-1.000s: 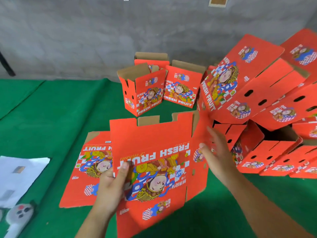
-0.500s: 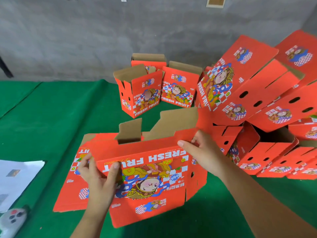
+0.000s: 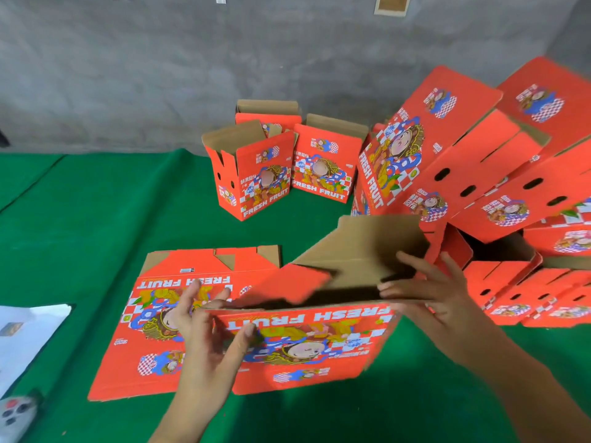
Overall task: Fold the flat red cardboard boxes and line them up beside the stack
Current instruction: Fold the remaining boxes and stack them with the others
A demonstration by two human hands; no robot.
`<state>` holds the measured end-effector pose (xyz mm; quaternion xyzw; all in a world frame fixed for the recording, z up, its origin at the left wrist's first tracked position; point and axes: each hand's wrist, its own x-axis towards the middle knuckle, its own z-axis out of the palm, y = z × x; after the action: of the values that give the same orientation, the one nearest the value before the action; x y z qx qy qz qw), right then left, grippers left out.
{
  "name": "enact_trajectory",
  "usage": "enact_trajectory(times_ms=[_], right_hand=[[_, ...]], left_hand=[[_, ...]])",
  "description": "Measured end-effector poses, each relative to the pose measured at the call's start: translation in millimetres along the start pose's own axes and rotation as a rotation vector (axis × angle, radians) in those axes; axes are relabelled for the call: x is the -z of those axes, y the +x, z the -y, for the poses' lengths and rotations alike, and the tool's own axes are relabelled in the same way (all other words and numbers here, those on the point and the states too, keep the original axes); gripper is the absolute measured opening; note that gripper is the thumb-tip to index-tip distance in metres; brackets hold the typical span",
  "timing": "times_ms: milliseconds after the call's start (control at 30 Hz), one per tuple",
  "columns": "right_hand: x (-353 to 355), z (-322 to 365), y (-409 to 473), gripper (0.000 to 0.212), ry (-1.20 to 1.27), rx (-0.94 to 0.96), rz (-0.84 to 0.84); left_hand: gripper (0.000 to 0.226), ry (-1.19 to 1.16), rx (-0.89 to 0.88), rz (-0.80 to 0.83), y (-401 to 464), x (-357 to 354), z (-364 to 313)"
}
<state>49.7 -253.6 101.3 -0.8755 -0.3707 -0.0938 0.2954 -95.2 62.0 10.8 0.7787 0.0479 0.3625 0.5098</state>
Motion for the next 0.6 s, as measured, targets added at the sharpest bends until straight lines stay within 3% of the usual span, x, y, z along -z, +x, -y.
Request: enact_trajectory(times_ms=[100, 200, 333, 467, 600], right_hand=[[22, -2, -7, 0.035, 0.08, 0.063, -0.035], [36, -4, -21, 0.037, 0.003, 0.114, -0.061], [35, -13, -50, 0.049, -0.067, 0.124, -0.074], [30, -33, -83, 0.051, -0.088, 0.149, -0.02], [49, -60, -108, 0.033, -0.13, 0.082, 0.097]], left_hand=[[0.043, -0.177, 0.009, 0.046, 4, -6, -14], [0.031, -0.236, -0.026, 0.091, 8, -10, -27], [0.028, -0.142, 0.018, 0.173, 2, -20, -30], [0.055, 0.08, 0.129, 0.559, -5, -16, -14], [0.049, 0.211, 0.055, 0.766, 11, -26, -22]])
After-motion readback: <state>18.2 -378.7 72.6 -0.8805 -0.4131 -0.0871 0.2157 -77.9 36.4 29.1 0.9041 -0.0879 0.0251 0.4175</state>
